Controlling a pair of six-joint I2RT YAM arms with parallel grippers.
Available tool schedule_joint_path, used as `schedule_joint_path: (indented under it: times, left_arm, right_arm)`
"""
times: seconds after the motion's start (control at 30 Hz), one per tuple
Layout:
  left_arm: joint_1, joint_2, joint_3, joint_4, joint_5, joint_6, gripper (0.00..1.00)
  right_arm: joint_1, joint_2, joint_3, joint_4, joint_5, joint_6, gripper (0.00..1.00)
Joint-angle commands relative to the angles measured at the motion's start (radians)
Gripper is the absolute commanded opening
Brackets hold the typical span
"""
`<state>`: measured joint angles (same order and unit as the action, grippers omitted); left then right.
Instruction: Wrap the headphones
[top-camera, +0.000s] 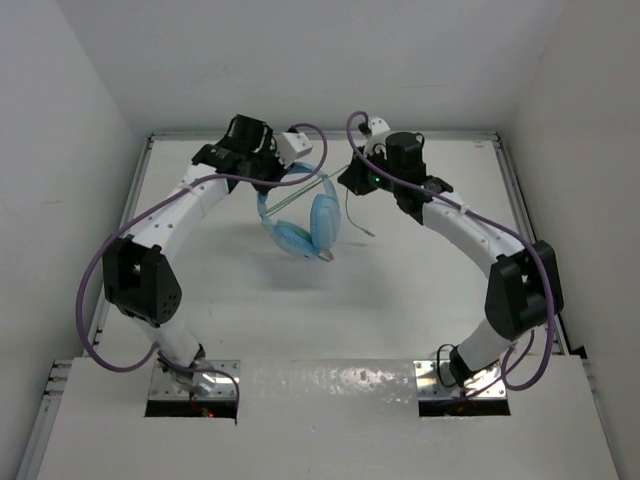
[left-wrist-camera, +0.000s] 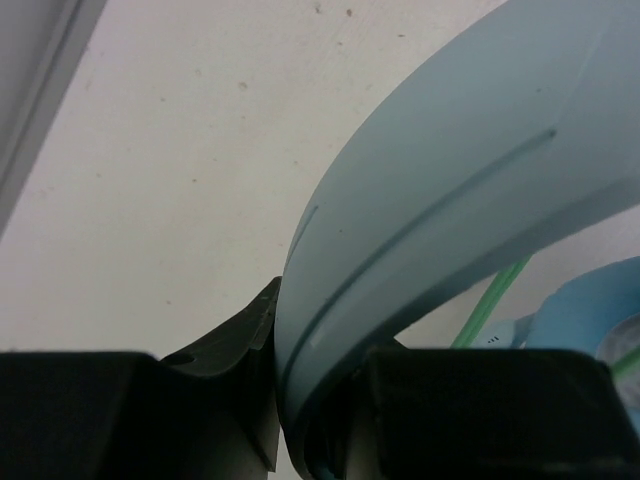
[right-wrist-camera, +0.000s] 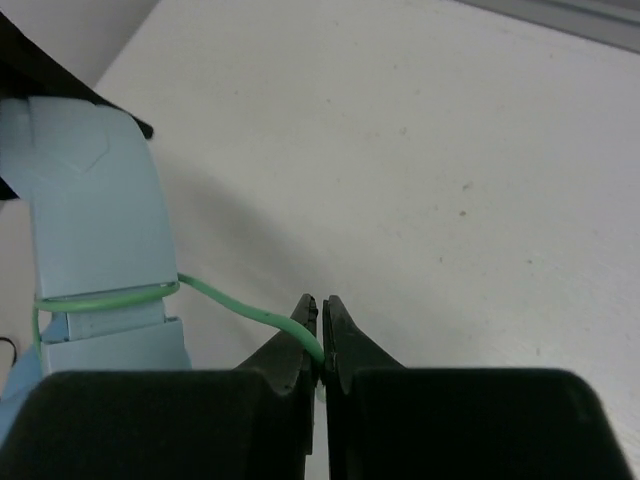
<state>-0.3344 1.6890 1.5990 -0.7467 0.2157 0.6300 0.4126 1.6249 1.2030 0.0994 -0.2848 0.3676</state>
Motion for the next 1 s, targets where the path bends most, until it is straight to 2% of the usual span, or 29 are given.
schedule_joint_path:
  times: [0.0, 0.2, 0.33, 0.47, 0.6, 0.67, 0.7, 0.73, 0.83, 0.87, 0.9, 0.97]
  left_arm:
    - [0.009, -0.058, -0.024, -0.057, -0.211, 0.166, 0.00]
    - [-0.058, -0.057, -0.117, 0.067, -0.537, 0.224, 0.00]
    - [-0.093, -0.046, -0.215, 0.205, -0.720, 0.293, 0.00]
    - [-0.130, -0.026, -0.257, 0.303, -0.795, 0.297, 0.00]
    - [-0.127, 0.035, -0.185, 0.282, -0.828, 0.166, 0.00]
    - [-0.123, 0.049, -0.134, 0.265, -0.817, 0.067, 0.00]
    - [-0.121, 0.061, -0.119, 0.253, -0.797, 0.038, 0.00]
    - [-0.121, 0.066, -0.094, 0.250, -0.791, -0.019, 0.00]
    - [-0.123, 0.098, -0.056, 0.237, -0.776, -0.094, 0.00]
    - [-0.121, 0.110, -0.022, 0.230, -0.771, -0.140, 0.00]
    - [-0.121, 0.135, -0.004, 0.212, -0.753, -0.159, 0.00]
    - [-0.120, 0.168, 0.059, 0.187, -0.722, -0.220, 0.00]
  right_arm:
    - [-0.063, -0.054, 0.113, -0.226, 0.130, -0.160, 0.00]
    - [-0.066, -0.036, 0.271, -0.484, 0.134, -0.252, 0.00]
    - [-0.064, -0.043, 0.326, -0.578, 0.080, -0.201, 0.00]
    - [-0.063, -0.042, 0.380, -0.635, -0.095, -0.102, 0.00]
    - [-0.058, -0.052, 0.383, -0.676, -0.256, 0.058, 0.00]
    - [-0.043, -0.103, 0.292, -0.559, -0.319, 0.146, 0.00]
    - [-0.009, -0.127, 0.244, -0.493, -0.326, 0.244, 0.00]
    - [0.012, -0.151, 0.159, -0.342, -0.324, 0.295, 0.00]
    - [0.101, -0.226, 0.028, -0.076, -0.236, 0.505, 0.00]
    - [0.127, -0.232, 0.021, 0.033, -0.194, 0.524, 0.00]
    - [0.194, -0.224, 0.029, 0.051, -0.113, 0.513, 0.00]
    - [0.254, -0.191, 0.088, 0.048, -0.045, 0.479, 0.00]
